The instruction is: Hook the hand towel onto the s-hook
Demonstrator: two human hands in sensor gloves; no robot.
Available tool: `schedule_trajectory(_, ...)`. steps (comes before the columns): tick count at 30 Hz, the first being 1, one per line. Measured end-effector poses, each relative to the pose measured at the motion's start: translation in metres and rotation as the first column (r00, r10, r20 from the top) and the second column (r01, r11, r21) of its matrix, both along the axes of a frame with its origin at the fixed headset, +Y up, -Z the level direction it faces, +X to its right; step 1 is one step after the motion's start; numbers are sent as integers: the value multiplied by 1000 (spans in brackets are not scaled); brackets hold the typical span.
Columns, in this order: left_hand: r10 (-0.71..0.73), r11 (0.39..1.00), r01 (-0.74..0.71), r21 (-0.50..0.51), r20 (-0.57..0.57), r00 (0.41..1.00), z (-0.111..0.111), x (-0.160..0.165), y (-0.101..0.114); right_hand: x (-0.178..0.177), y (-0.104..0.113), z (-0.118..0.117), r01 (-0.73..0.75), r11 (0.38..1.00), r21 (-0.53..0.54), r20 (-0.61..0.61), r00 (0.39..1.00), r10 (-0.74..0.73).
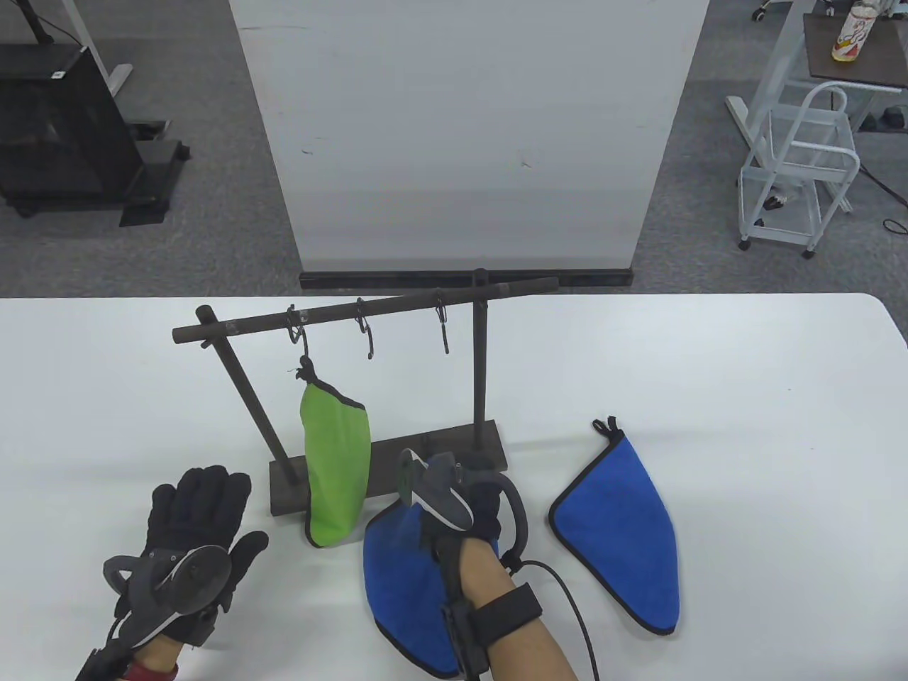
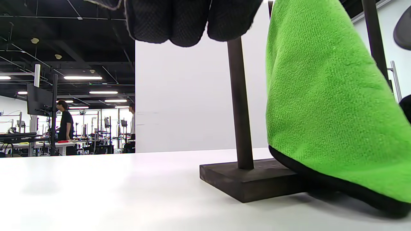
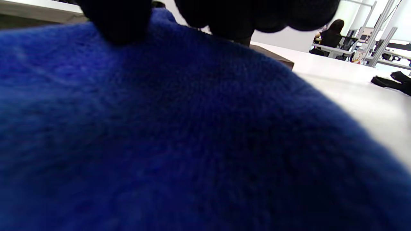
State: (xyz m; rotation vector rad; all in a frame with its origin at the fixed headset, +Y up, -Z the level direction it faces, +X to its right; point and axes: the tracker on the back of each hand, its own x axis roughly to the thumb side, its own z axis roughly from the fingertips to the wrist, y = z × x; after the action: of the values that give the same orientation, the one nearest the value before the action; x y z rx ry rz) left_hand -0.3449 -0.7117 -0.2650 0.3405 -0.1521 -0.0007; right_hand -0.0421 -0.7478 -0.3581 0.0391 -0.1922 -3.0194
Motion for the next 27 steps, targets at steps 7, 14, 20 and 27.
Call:
schedule_trajectory(7,-1,1000,0,-17,-7,1000,0,-1,0,6,-1,3,39,996,77,-27,999,-37)
schedule_trajectory(14,4,1000,-4,-14,-11,1000,1,-1,2,9,26,20,88,979,186,-91,993,-73)
schedule_trajectory(20,-6,1000,6,-20,-6,1000,0,0,-1,11,61,41,194,927,320,-179,973,-142)
schedule_trajectory(27,15,1000,-15,-28,-8,1000,0,-2,-1,14,96,63,232,876,422,-256,958,-131)
